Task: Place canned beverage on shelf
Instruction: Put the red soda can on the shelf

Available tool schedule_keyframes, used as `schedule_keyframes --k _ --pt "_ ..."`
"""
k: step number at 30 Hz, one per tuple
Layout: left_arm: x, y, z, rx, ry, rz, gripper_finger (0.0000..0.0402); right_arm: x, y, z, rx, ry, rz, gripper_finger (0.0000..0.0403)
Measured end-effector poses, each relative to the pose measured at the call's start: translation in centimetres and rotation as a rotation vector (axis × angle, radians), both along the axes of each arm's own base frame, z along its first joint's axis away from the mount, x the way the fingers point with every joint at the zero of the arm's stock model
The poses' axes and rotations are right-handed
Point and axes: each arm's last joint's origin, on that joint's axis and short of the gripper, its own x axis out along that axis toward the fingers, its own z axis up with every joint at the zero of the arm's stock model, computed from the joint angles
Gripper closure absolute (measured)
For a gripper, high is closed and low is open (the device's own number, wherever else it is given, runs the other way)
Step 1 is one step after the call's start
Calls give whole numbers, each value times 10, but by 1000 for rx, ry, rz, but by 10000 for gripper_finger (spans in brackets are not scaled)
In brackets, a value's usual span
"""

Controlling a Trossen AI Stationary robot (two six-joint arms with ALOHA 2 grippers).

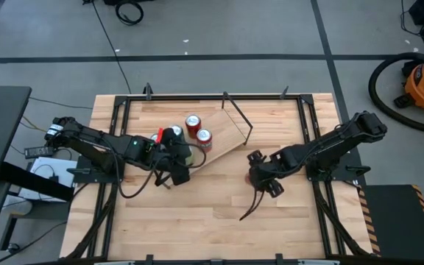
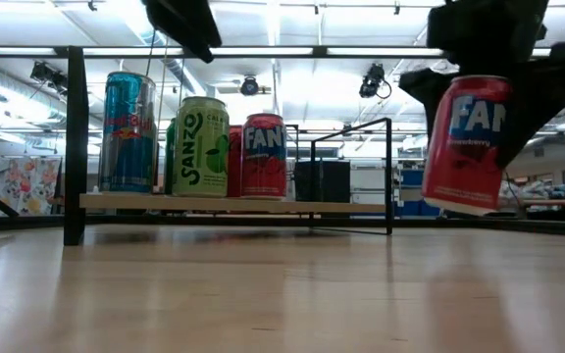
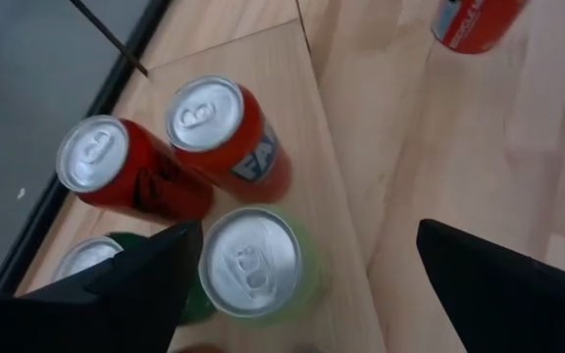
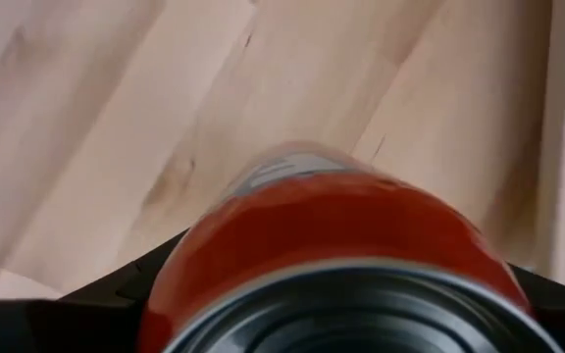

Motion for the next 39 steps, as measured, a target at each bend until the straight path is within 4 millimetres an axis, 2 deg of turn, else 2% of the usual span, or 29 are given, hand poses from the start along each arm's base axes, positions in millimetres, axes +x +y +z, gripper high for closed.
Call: schedule_keyframes --k 3,6,16,21,26,32,39 --pt "-1 0 -1 -1 14 -4 15 4 0 0 -65 -37 92 89" --pt "-1 0 -1 7 21 -12 15 10 -2 3 -107 -94 108 89" --pt "0 7 -1 29 37 -17 15 36 -32 38 -54 -168 42 89" --pt "1 9 -1 8 45 -27 15 56 -47 30 -106 -87 57 89" --pt "-4 5 -3 36 98 -67 15 74 -61 34 -106 -85 68 89" --pt "-10 3 -5 83 175 -103 15 82 -83 41 -122 -92 72 84" --pt "-13 4 -2 150 184 -144 15 86 -110 52 -92 -127 39 81"
